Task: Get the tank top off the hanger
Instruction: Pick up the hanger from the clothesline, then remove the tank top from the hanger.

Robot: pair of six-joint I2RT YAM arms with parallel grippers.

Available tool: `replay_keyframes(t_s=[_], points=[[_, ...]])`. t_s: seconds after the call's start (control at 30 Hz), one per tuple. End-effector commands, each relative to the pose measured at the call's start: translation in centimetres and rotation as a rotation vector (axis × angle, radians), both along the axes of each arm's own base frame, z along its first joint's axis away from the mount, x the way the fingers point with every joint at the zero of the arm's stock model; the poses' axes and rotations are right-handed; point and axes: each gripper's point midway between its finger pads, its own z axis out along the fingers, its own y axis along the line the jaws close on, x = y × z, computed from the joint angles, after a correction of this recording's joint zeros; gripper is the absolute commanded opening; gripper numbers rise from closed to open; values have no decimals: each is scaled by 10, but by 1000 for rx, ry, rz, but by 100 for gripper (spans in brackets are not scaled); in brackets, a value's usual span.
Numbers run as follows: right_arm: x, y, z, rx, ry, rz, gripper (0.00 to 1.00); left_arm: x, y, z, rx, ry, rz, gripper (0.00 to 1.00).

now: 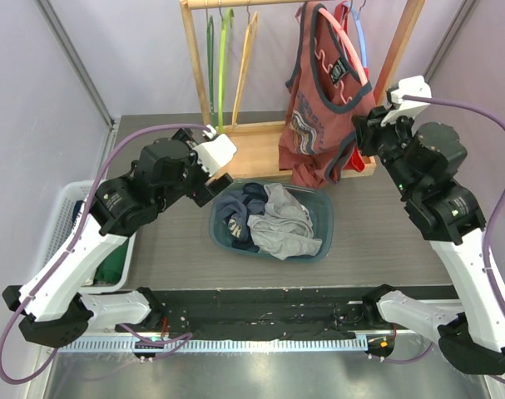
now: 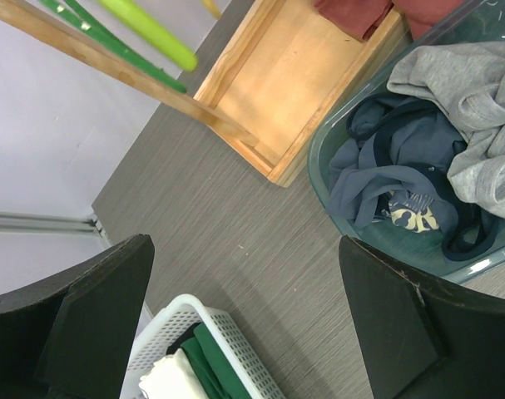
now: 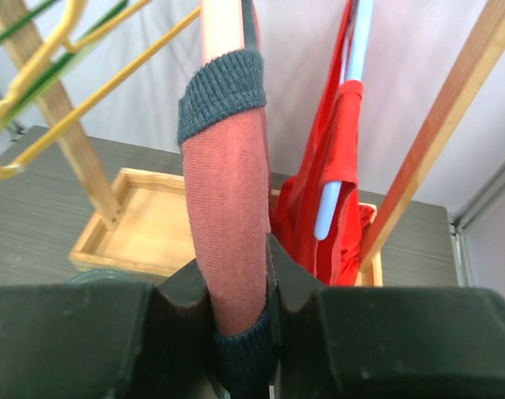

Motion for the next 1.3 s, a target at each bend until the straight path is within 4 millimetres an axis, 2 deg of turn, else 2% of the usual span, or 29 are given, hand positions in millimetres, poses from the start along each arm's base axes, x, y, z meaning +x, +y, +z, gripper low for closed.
replay_keyframes(t_s=[0.0, 0.23, 0.43, 0.53, 0.77, 1.07, 1.27], points=[[-59, -5, 128, 203, -352, 125, 1, 1, 0, 15, -57, -20, 0, 98], [-119, -12, 191, 267, -559, 243, 1, 1, 3, 16, -60, -21, 8, 98], [-158, -14, 222, 311, -649, 338, 1, 2, 5, 16, -71, -14, 15, 98], [-171, -14, 225, 322, -659, 377, 1, 2, 5, 16, -73, -11, 13, 98], [-182, -17, 215, 306, -641, 385, 1, 2, 3, 15, -72, -5, 6, 98], [-210, -17, 230, 321, -676, 460, 1, 4, 1, 14, -75, 1, 5, 98], [-195, -7, 212, 306, -600, 473, 1, 1, 2, 15, -78, 3, -2, 98]])
